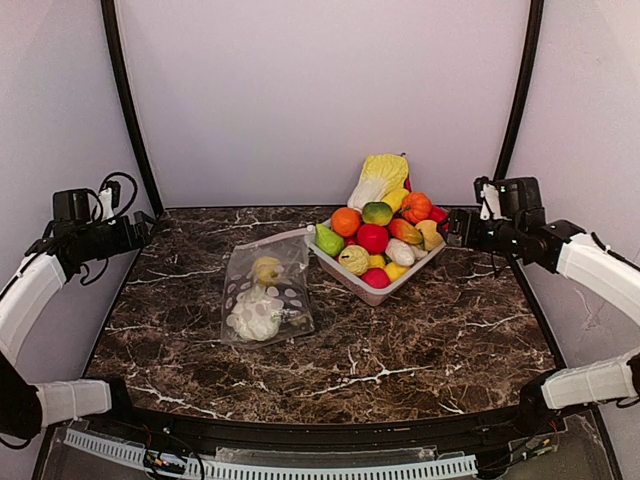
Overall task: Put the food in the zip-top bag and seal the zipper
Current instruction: Reset both arms
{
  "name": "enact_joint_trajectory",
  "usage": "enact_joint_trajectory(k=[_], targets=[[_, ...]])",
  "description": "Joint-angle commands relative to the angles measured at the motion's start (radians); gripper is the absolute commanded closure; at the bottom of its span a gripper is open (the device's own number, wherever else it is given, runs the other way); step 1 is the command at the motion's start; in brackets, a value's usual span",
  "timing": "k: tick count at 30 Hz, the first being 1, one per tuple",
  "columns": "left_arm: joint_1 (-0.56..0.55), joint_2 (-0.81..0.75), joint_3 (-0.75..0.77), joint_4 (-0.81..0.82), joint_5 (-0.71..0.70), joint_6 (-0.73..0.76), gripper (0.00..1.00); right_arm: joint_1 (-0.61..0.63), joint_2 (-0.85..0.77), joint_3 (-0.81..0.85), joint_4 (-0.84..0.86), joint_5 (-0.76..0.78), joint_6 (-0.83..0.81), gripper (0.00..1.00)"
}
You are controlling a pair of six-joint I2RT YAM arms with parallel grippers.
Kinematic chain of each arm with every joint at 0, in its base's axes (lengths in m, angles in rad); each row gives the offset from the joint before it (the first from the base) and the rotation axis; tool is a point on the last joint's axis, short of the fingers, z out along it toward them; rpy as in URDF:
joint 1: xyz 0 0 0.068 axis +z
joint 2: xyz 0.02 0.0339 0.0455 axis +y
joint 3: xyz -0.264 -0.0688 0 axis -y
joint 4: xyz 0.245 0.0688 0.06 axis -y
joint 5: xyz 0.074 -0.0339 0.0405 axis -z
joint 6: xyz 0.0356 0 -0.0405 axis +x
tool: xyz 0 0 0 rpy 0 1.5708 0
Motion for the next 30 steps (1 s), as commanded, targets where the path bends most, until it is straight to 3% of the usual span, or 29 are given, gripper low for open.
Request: enact_joint_trajectory(k=[1, 6, 12, 30], targets=[[0.089, -0.039, -0.025, 0.001, 0.01, -0.061, 0.01, -0.158, -0.081, -0.109, 0.044, -0.058, 0.033, 0.01], [0.097, -0.124, -0.008, -0.046, -0.231, -0.01, 0.01, -0.292, -0.235, -0.239, 0.121, -0.047, -0.008, 0.01], [0.097, -0.259, -0.064, -0.04, -0.394, 0.028, 0.01, -0.314, -0.419, -0.341, 0.215, 0.05, -0.087, 0.01], [0.097, -0.296, -0.079, -0.057, -0.386, 0.012, 0.01, -0.316, -0.48, -0.369, 0.215, 0.082, -0.083, 0.01]])
